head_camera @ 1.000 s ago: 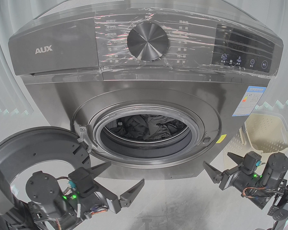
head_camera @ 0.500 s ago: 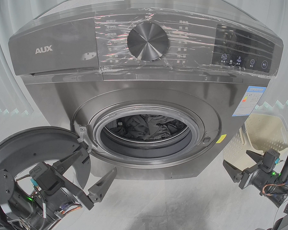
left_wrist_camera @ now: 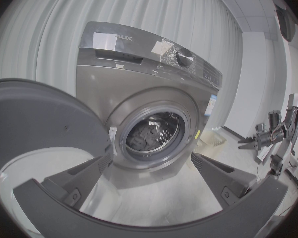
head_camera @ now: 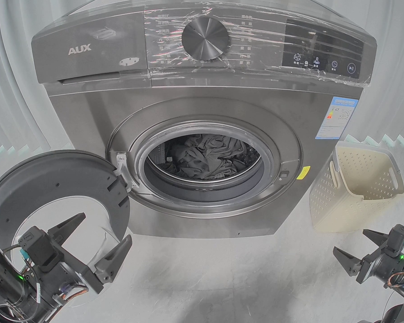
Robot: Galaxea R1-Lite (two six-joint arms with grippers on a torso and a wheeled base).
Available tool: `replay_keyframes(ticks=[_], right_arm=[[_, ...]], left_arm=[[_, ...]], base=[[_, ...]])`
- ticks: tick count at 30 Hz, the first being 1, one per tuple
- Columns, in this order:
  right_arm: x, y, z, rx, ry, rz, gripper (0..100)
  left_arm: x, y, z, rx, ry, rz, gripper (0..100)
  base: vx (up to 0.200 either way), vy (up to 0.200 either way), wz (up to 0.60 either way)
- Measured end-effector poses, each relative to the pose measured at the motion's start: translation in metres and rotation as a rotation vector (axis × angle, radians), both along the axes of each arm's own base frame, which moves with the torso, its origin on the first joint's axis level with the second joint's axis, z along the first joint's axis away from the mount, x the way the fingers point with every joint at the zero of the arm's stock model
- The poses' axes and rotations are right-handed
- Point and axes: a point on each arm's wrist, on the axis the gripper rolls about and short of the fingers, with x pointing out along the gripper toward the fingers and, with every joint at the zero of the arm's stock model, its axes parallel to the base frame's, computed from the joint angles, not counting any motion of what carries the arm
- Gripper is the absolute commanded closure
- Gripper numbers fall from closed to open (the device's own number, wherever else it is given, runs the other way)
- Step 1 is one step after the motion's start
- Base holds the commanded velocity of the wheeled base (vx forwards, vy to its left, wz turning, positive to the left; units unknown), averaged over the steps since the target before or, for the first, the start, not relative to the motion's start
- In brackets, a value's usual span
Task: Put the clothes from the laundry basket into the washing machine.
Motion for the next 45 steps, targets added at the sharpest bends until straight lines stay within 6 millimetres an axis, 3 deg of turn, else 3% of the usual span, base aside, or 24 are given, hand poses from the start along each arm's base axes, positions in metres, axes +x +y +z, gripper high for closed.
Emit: replay_keyframes(ticks=[10,25,36,45], right_arm=[[-0.038,-0.033,-0.004,0.005,0.007,-0.094,0],[-0.093,-0.062,-0.018,0.020,-0.205,-0.262,0],[-0.109,-0.064,-0.026,-0.019,-0.294,-0.390,0],[-0.115,-0.057,-0.032,0.008,-0.309,-0.232,0]], left_arm=[[-0.030,0.042,-0.007,0.075,0.094,0.052,0],[-0.082,0.097,-0.026,-0.015,0.072,0.318,0],[-0.115,0.102,-0.048,-0.019,-0.008,0.419,0],[-0.123,0.100,-0.054,0.007,-0.056,0.500,0]], base=[[-0.100,0.000,0.00],[0.000,0.000,0.00],[0.000,0.000,0.00],[0.000,0.000,0.00]])
